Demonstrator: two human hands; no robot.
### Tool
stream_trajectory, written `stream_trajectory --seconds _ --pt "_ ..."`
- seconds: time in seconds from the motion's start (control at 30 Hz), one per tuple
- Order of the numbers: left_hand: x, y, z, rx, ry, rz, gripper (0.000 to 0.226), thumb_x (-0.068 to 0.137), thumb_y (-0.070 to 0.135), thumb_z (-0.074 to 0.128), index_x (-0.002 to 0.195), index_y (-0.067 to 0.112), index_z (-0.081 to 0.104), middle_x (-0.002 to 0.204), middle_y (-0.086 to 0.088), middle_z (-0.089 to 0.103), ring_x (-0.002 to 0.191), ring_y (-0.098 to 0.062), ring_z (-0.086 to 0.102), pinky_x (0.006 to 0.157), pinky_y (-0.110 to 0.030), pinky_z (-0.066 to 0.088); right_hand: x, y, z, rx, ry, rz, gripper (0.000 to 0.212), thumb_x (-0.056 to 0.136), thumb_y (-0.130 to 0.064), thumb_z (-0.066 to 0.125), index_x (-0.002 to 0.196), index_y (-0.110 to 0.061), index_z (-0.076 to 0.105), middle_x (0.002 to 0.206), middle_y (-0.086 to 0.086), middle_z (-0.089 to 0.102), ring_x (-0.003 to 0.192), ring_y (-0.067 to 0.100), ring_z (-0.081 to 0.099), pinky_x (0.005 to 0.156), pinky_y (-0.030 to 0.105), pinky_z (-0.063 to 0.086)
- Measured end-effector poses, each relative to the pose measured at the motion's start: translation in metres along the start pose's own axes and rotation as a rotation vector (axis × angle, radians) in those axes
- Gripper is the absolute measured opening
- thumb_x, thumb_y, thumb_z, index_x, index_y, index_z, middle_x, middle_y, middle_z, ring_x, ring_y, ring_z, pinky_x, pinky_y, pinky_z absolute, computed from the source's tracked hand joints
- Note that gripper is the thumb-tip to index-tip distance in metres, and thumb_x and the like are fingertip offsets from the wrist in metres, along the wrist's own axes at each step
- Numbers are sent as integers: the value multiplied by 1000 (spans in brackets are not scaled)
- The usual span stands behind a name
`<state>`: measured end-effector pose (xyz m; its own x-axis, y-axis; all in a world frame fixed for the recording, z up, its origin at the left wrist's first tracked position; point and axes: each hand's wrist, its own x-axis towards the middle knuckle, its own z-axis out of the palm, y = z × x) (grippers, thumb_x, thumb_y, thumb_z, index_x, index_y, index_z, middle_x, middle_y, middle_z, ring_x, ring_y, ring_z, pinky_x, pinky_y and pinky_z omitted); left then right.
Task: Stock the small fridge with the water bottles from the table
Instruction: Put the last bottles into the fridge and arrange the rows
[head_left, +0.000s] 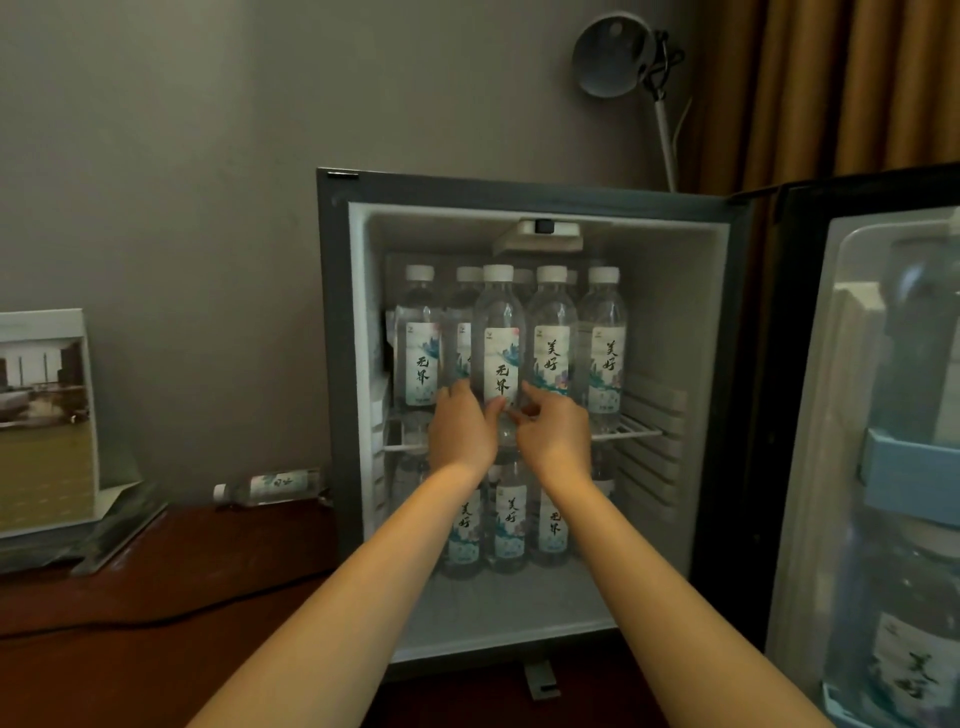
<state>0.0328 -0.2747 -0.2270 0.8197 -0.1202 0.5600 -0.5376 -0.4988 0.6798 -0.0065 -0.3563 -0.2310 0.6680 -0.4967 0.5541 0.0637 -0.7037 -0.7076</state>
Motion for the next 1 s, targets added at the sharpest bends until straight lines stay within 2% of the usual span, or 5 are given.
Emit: stream_trajectory --seconds 0.27,0.4,0.5,0.7,1.0 --pt "-20 3 -8 -87 8 -74 53 94 30 52 139 10 32 143 -10 34 122 -25 47 89 -30 41 -21 -3 -10 57 12 -43 29 88 -4 54 115 -6 65 109 12 69 102 23 63 78 21 44" --pt "-49 -12 -22 -332 83 -12 33 94 15 50 127 15 48 111 -2 58 90 -12 55 73 -23 43 -40 -3 -4 157 -55 -14 21 88 -8 56 102 -9 70 94 10 71 87 23 66 75 31 52" --pt "-74 -35 -38 -374 157 52 15 93 12 50 104 19 59 85 1 63 75 -14 61 69 -34 52 -66 -1 14 248 -136 44 19 85 -4 56 94 -13 71 82 7 70 81 25 66 78 41 55" --pt "-99 -104 -73 -304 291 1 18 91 9 51 89 24 60 73 0 64 68 -19 65 66 -43 55 -113 -20 65 367 -326 66 15 89 -6 54 90 -11 68 71 3 65 74 22 65 76 41 56" --pt "-98 -231 -124 -228 381 -330 20 91 7 48 85 23 58 69 5 61 62 -12 61 69 -42 56 -149 -55 165 290 -540 -75 17 88 -11 56 92 -18 71 69 -7 65 73 12 66 77 35 56"
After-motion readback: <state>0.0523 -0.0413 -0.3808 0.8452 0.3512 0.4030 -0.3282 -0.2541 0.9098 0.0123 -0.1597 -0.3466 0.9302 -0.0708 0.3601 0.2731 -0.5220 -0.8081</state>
